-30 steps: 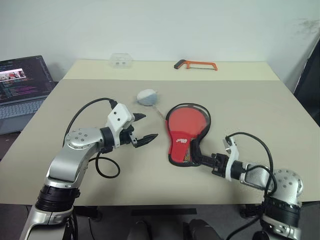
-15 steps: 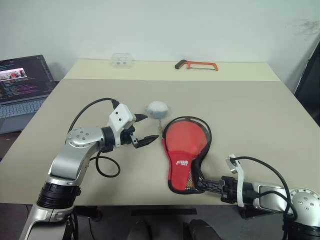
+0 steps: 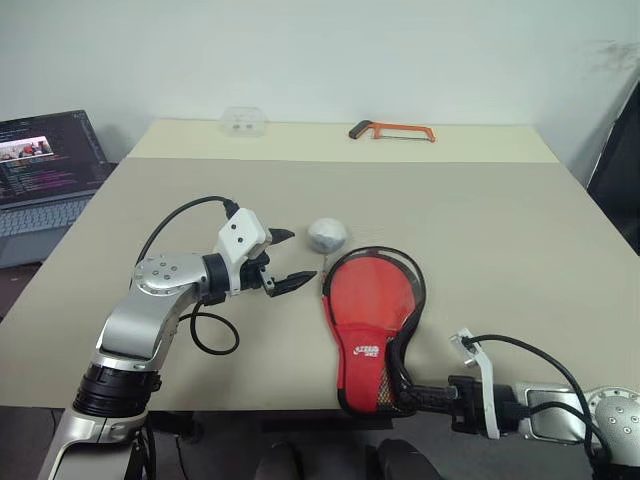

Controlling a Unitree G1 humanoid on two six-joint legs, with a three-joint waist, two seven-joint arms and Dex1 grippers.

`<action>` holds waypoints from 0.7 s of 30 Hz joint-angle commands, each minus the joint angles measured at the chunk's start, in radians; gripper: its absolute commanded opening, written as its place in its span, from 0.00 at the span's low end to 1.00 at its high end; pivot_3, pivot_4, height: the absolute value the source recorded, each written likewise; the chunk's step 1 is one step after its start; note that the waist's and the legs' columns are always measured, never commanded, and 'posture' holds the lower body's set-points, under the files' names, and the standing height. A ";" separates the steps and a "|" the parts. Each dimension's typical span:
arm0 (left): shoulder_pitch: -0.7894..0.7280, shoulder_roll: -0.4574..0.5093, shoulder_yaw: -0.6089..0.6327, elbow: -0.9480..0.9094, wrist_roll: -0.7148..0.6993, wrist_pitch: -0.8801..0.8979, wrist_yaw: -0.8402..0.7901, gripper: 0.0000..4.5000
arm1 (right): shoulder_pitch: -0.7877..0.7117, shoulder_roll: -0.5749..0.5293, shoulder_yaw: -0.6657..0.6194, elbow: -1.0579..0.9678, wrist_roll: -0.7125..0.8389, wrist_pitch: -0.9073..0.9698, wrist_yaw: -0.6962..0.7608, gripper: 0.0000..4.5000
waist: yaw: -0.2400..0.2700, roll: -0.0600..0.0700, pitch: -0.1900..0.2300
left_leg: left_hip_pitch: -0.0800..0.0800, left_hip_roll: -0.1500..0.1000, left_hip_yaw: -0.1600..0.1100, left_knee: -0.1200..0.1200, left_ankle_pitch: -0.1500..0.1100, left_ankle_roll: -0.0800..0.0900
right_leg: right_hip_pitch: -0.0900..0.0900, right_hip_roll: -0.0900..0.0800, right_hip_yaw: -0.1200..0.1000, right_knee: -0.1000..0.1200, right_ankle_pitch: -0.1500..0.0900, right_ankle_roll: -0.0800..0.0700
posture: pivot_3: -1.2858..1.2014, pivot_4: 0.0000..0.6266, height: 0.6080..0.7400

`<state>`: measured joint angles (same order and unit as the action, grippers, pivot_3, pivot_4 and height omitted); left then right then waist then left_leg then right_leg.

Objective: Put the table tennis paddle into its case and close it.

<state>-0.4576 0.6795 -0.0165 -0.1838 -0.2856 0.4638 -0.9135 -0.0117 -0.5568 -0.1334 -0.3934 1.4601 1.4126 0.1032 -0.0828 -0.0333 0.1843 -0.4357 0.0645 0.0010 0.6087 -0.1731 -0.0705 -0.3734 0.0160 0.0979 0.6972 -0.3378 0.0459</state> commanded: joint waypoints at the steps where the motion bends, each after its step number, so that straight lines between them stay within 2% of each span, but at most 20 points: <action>1: -0.014 0.006 0.003 -0.018 0.002 -0.018 0.004 1.00 | -0.006 -0.027 0.024 -0.028 -0.037 -0.031 0.030 0.14 | 0.000 0.000 0.000 | 0.000 0.000 0.000 0.001 0.000 0.000 | 0.000 0.000 0.000 0.000 0.000 0.000 | 0.52 0.24 1.00; 2: -0.013 0.007 0.005 -0.017 0.002 -0.019 0.004 1.00 | -0.011 -0.040 0.022 -0.029 -0.046 -0.040 0.047 0.17 | 0.001 0.000 0.000 | 0.000 0.000 0.000 0.001 0.000 0.000 | 0.000 0.000 0.000 0.000 0.000 0.000 | 0.52 0.24 1.00; 6: -0.013 0.006 0.008 -0.012 0.002 -0.021 0.008 1.00 | -0.053 -0.129 -0.012 -0.009 -0.097 -0.072 0.140 0.48 | 0.003 0.000 0.000 | 0.000 0.000 0.000 0.002 0.000 0.001 | 0.001 0.000 0.001 0.000 0.001 0.001 | 0.52 0.24 1.00; 8: -0.015 0.006 0.009 -0.008 0.003 -0.022 0.010 1.00 | -0.066 -0.226 0.003 -0.032 -0.189 -0.107 0.238 0.63 | 0.005 0.000 0.000 | 0.000 -0.001 0.001 0.002 0.000 0.001 | 0.001 -0.001 0.001 0.000 0.001 0.001 | 0.52 0.24 1.00; 10: -0.020 0.004 0.012 0.004 0.006 -0.028 0.016 1.00 | -0.057 -0.381 0.022 -0.055 -0.334 -0.209 0.397 0.78 | 0.012 0.000 0.000 | 0.000 -0.001 0.001 0.002 0.000 0.001 | 0.001 -0.001 0.001 -0.001 0.001 0.001 | 0.52 0.24 1.00; 13: -0.033 -0.002 0.013 0.024 0.011 -0.040 0.023 1.00 | -0.055 -0.506 -0.037 -0.023 -0.434 -0.346 0.579 1.00 | 0.026 0.000 0.000 | 0.000 -0.001 0.001 0.002 0.000 0.001 | 0.001 -0.001 0.001 -0.001 0.000 0.002 | 0.52 0.24 1.00; 15: -0.048 -0.010 0.012 0.044 0.019 -0.052 0.033 1.00 | -0.088 -0.525 -0.076 -0.018 -0.470 -0.417 0.634 1.00 | 0.027 0.000 0.000 | 0.000 -0.001 0.001 0.002 0.000 0.001 | 0.001 -0.001 0.000 -0.001 0.000 0.002 | 0.52 0.24 1.00; 18: -0.082 -0.030 0.011 0.080 0.028 -0.061 0.053 1.00 | -0.182 -0.469 -0.073 -0.032 -0.527 -0.504 0.615 1.00 | 0.026 -0.001 0.000 | 0.000 0.000 0.000 0.002 0.000 0.001 | 0.001 0.000 0.000 -0.001 0.001 0.001 | 0.52 0.24 1.00; 21: -0.122 -0.056 -0.005 0.131 0.037 -0.086 0.053 1.00 | -0.309 -0.265 0.014 -0.080 -0.628 -0.648 0.504 1.00 | 0.023 -0.001 0.000 | 0.000 0.000 0.000 0.003 0.000 0.000 | 0.001 0.000 0.000 0.000 0.001 0.002 | 0.52 0.24 1.00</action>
<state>-0.5541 0.6326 -0.0168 -0.0553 -0.2535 0.4061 -0.8620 -0.2884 -0.8681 -0.1579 -0.4213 0.8746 0.8443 0.6515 -0.0595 -0.0343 0.1843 -0.4357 0.0644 0.0010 0.6115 -0.1727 -0.0701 -0.3725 0.0162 0.0982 0.6968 -0.3372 0.0473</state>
